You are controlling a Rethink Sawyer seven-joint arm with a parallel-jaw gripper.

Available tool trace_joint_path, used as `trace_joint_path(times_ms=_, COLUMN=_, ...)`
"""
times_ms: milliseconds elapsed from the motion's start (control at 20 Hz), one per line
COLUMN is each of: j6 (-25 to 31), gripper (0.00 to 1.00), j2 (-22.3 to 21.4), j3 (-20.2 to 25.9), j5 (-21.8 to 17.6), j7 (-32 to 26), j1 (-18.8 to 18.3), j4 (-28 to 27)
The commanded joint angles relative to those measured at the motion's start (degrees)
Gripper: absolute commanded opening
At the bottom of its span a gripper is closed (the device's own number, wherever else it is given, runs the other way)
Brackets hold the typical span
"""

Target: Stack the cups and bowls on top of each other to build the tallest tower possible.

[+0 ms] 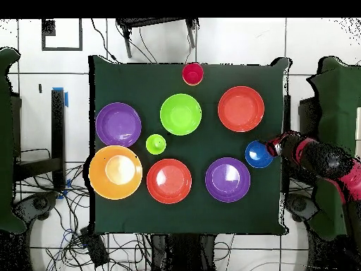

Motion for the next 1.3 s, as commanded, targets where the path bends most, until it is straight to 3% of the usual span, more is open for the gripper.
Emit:
trace_joint_path(times_ms=50, j6=3.5, gripper=1.00, j2=-0.1, j3=0.1, j5=-2.4, j7=-11.1, j1=2.9, j4=-4.4)
trace_joint_path(times_ms=700, j6=0.0, gripper=1.00, j2=3.7, j3=-0.7, j5=-3.7, j7=-10.1, j1=3.6, j4=-4.5)
trace_joint_path(times_ms=1300, j6=-1.7, gripper=1.00, j2=4.4, j3=-1.1, j5=-4.0, j7=-8.1, j1=3.8, j4=-3.1)
